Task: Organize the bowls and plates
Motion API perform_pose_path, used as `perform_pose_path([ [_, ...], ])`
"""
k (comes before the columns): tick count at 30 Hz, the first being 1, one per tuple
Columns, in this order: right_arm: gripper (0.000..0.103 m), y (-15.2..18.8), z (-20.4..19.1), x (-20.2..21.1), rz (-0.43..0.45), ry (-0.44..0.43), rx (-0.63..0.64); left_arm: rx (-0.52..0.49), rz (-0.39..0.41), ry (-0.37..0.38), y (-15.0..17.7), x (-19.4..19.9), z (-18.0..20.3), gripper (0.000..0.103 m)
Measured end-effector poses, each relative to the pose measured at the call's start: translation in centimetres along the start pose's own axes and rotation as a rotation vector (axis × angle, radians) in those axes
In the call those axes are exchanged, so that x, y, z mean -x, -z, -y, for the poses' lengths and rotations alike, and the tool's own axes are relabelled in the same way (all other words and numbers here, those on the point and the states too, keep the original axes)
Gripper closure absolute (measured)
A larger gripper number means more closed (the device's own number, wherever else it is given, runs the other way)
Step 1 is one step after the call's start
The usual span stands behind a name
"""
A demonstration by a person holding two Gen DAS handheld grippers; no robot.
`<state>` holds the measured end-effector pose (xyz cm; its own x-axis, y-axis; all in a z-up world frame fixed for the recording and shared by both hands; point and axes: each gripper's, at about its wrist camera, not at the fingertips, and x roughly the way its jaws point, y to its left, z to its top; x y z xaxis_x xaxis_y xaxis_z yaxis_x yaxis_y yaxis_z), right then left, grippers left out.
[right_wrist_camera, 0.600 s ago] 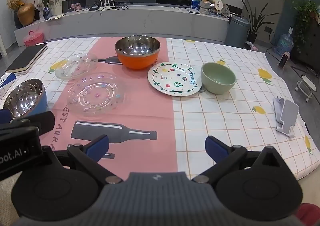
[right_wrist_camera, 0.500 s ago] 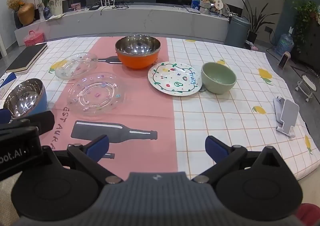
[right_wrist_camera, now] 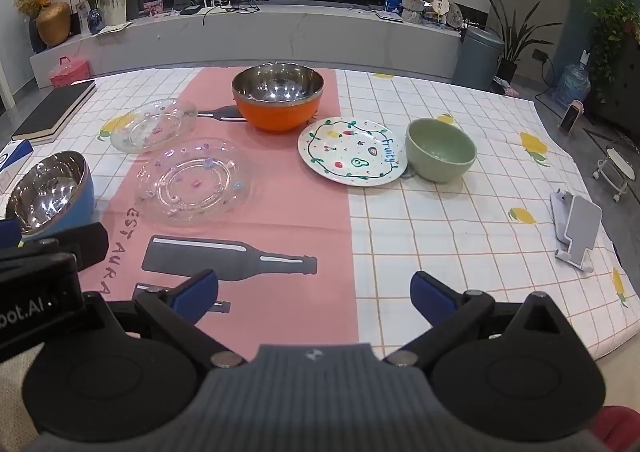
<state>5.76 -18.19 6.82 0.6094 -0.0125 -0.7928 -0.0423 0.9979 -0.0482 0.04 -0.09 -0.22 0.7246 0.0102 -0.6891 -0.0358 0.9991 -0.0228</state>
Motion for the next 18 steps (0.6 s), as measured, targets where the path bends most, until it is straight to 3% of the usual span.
perform_pose_path([
  [18, 0.003, 0.06, 0.22, -0.46, -0.021, -0.02, -0.014, 0.016, -0.021, -0.011, 0.12, -0.39, -0.08, 0.01],
])
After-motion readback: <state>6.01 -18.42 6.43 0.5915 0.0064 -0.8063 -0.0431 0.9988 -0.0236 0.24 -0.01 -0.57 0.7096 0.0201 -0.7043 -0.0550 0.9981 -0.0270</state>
